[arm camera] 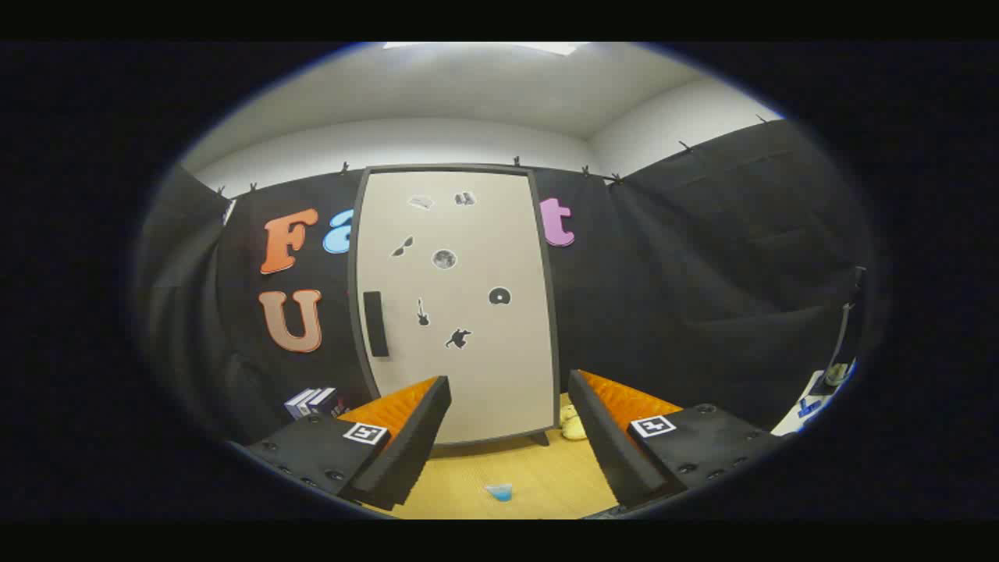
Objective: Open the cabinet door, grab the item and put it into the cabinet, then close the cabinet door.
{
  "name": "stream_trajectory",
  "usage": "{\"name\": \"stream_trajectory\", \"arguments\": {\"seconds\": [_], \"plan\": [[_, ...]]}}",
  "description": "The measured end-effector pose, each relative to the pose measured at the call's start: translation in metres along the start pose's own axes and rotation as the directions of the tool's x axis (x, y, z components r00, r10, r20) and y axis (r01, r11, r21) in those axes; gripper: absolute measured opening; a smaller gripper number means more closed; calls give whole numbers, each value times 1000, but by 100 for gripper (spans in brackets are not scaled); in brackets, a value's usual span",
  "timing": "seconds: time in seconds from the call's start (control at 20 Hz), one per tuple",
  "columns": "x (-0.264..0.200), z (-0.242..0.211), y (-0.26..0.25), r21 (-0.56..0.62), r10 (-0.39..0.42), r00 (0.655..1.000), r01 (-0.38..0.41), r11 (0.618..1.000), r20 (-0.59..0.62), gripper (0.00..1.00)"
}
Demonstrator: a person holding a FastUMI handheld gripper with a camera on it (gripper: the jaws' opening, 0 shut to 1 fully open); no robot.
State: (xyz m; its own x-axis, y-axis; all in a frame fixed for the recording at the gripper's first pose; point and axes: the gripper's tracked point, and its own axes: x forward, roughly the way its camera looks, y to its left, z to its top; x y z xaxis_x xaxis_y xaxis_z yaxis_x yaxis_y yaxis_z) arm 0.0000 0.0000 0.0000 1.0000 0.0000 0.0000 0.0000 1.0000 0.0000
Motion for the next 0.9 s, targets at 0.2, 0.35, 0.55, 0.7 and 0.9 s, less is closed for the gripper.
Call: {"name": "stream_trajectory", "arguments": {"seconds": [0.2,0.35,0.55,0.7,0.9], "plan": [[-2,-1,3,-4,1,1000,-1,1000,-1,98],[-2,0,4,-10,-2,1000,2,1000,-1,98],[-3,1,4,-17,-7,1000,7,1000,-2,98],[-3,0,4,-21,-9,1000,9,1000,-4,98],[1,-3,14,-28,5,1000,-5,1000,-15,98]]}}
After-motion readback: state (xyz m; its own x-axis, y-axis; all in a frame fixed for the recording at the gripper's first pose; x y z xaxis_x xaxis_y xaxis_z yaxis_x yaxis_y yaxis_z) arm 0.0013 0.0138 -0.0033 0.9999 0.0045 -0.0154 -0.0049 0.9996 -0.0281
